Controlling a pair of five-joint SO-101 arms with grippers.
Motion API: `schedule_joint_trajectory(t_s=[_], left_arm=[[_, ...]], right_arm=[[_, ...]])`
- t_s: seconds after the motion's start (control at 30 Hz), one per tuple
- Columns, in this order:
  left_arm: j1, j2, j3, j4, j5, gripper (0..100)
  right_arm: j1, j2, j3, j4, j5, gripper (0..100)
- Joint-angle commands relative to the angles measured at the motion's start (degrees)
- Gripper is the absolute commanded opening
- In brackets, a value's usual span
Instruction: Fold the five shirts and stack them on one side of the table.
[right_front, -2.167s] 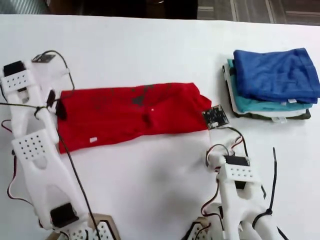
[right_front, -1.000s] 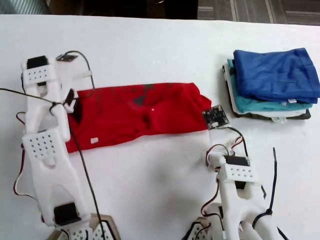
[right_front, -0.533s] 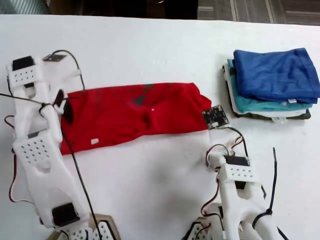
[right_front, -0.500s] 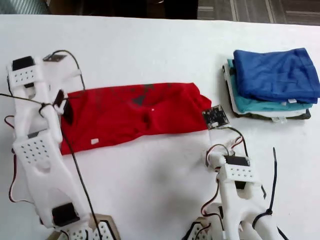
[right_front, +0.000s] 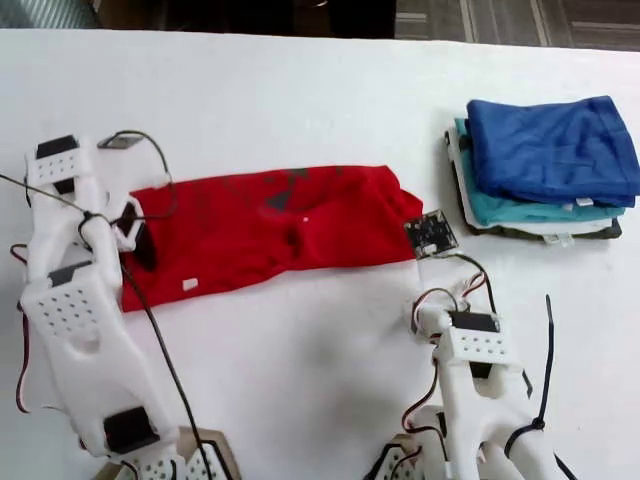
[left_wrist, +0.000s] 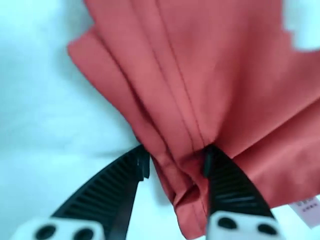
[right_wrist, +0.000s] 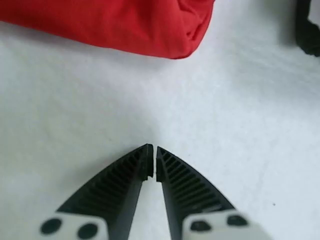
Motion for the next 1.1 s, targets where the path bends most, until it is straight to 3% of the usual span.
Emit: schedule_joint_trajectory(t_s=[0.0, 0.23, 0.67, 0.87, 1.07], left_arm=[[0.0, -0.7, 1.1, -0.7, -0.4, 4], [-5.8, -0.6, -3.4, -1.2, -2.9, 3], [-20.4, -0.7, -18.1, 8.8, -12.8, 3], [-18.0, -1.5, -17.4, 9.6, -10.4, 3], [-7.8, -10.1, -10.0, 9.6, -4.6, 3]], right_arm=[[-0.2, -1.5, -0.4, -1.0, -0.4, 2.0], [-0.2, -1.5, -0.4, -1.0, -0.4, 2.0], [-0.1, -1.5, -0.4, -1.0, -0.4, 2.0], [-0.1, -1.5, -0.4, -1.0, -0.4, 2.0], [-0.1, -1.5, -0.4, -1.1, -0.5, 2.0]])
